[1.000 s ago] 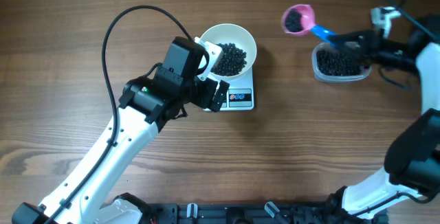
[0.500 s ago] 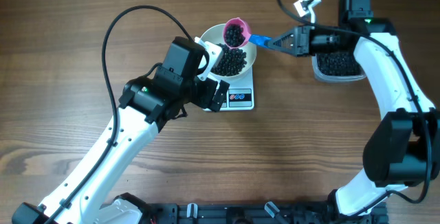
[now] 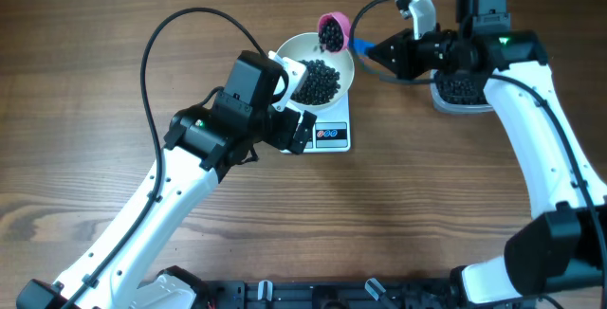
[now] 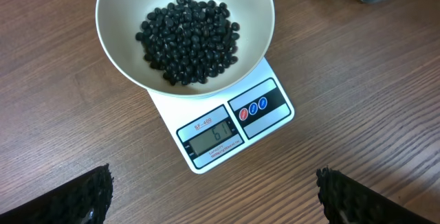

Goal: Scoop item into bowl and weigh 150g on scale
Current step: 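Tilt the scoop over the bowl to pour beans in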

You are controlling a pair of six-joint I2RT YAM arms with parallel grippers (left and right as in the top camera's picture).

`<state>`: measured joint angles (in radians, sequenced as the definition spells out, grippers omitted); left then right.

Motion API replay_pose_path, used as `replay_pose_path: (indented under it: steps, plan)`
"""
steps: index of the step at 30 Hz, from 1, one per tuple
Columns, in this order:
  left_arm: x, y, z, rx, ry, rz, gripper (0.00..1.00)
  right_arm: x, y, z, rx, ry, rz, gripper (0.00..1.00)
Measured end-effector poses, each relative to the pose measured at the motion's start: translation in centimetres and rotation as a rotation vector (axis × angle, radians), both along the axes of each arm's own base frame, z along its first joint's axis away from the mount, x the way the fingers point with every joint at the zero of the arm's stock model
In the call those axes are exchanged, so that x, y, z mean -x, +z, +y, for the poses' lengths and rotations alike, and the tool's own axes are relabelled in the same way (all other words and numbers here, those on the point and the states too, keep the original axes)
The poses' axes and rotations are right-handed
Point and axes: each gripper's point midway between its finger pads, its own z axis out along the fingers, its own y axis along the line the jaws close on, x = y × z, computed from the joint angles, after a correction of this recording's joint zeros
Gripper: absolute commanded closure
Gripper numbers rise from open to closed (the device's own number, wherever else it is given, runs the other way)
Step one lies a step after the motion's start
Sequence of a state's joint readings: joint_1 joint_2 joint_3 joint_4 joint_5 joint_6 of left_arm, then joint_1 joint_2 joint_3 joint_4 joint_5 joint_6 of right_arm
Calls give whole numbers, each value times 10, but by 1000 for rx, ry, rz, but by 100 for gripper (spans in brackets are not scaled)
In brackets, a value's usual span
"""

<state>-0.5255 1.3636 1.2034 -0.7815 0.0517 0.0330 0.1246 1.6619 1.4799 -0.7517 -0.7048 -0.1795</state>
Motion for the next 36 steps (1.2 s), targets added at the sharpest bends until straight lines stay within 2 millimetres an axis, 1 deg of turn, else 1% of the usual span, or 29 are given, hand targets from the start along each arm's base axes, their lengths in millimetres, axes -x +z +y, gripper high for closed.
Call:
replay_pose_path:
  steps: [8, 12, 24, 28, 32, 36]
  plan:
    - [0, 0, 0, 0, 0, 0, 0, 5, -2, 16, 85, 125, -115, 96]
    - [0, 0, 0, 0, 0, 0, 0, 7, -4, 21, 115, 152, -140, 96]
    - [0, 0, 0, 0, 0, 0, 0, 4, -5, 19, 187, 236, -254, 96]
    - [0, 0, 0, 0, 0, 0, 0, -7, -1, 17, 222, 235, -322, 96]
    - [0, 0, 0, 0, 0, 0, 0, -14, -2, 11, 266, 209, -347, 96]
    - [0, 0, 0, 0, 0, 0, 0, -16, -2, 9, 277, 202, -348, 96]
